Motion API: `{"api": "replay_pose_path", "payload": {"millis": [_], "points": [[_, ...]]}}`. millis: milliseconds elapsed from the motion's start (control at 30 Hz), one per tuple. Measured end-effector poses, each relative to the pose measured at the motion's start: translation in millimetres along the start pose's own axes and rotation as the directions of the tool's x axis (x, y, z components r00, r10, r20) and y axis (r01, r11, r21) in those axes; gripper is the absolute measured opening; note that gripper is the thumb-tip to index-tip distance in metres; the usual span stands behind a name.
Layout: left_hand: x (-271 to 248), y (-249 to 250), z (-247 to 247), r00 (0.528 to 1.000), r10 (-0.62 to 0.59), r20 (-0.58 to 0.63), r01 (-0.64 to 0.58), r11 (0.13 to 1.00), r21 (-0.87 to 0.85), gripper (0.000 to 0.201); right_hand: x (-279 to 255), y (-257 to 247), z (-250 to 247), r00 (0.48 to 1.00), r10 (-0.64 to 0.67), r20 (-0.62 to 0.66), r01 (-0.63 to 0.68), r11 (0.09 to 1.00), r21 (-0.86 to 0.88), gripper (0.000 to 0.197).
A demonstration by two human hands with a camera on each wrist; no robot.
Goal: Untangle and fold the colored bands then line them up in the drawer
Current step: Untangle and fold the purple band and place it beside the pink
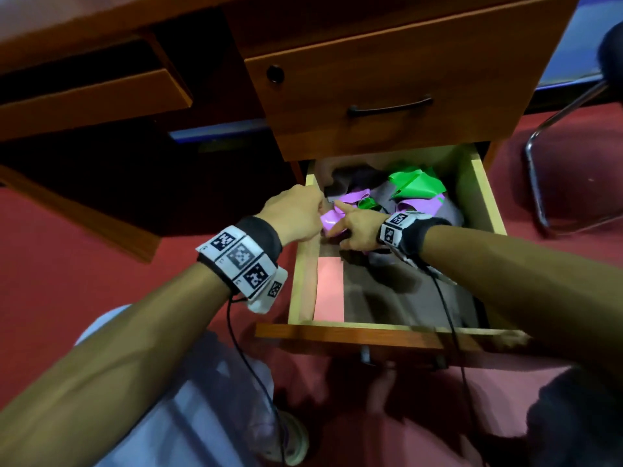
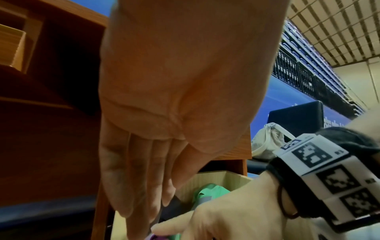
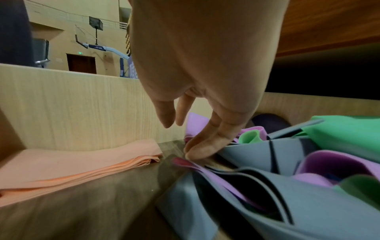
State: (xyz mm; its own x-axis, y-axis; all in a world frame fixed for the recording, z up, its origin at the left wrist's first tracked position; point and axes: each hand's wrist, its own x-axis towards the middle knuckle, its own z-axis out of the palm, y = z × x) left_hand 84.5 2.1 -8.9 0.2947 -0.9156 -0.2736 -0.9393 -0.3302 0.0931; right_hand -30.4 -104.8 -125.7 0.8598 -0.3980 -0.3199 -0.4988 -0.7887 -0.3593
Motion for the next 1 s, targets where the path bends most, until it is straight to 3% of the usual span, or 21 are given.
{"api": "replay_pose_path", "payload": {"millis": [133,267,333,400,467,533,633,767,833,1000], "points": [[4,-7,-4,1.0,-0.01,0.006,0.01,1.0,0.004,0.027,6,-11,2,0.998,0.065,-0.01,-0.065,0.998,0.004,0.04],[4,-19,-13,0.999,-0.031,-0.011,0.03,0.996,-0.088,0.03,-12,-15,-18,0.954,0.215,-0.21,-0.16,0.955,0.25,0.019],[3,-19,-15,1.0,-0.018,-0.007,0.017,0.993,-0.119,0.032,-29,-20,-32,0.892,0.346,-0.291,-0.144,0.828,0.542,0.017],[1,-17,-15,1.0,0.024,-0.004,-0.024,0.987,-0.159,0.062,-53,-30,-47,0.851,0.418,-0.317,-0.055,0.672,0.738,0.017],[-5,-10,-18,0.996,0.092,-0.019,-0.094,0.968,-0.231,0.09,-79,-43,-60,0.849,0.423,-0.317,0.019,0.575,0.818,0.016],[-12,1,-21,0.984,0.169,-0.063,-0.18,0.931,-0.319,0.084,-102,-53,-67,0.858,0.398,-0.326,0.092,0.505,0.858,0.014],[-15,12,-21,0.96,0.24,-0.146,-0.279,0.871,-0.403,0.054,-120,-56,-64,0.841,0.418,-0.343,0.162,0.41,0.898,0.014],[-16,21,-20,0.954,0.132,-0.27,-0.272,0.764,-0.585,0.02,-126,-47,-63,0.838,0.451,-0.307,0.175,0.312,0.934,0.017],[-17,25,-24,0.949,0.091,-0.302,-0.279,0.691,-0.667,0.025,-126,-40,-68,0.846,0.451,-0.284,0.159,0.296,0.942,0.018],[-18,34,-33,0.928,0.264,-0.262,-0.37,0.602,-0.708,0.048,-127,-30,-86,0.86,0.46,-0.221,0.141,0.201,0.969,0.012]]}}
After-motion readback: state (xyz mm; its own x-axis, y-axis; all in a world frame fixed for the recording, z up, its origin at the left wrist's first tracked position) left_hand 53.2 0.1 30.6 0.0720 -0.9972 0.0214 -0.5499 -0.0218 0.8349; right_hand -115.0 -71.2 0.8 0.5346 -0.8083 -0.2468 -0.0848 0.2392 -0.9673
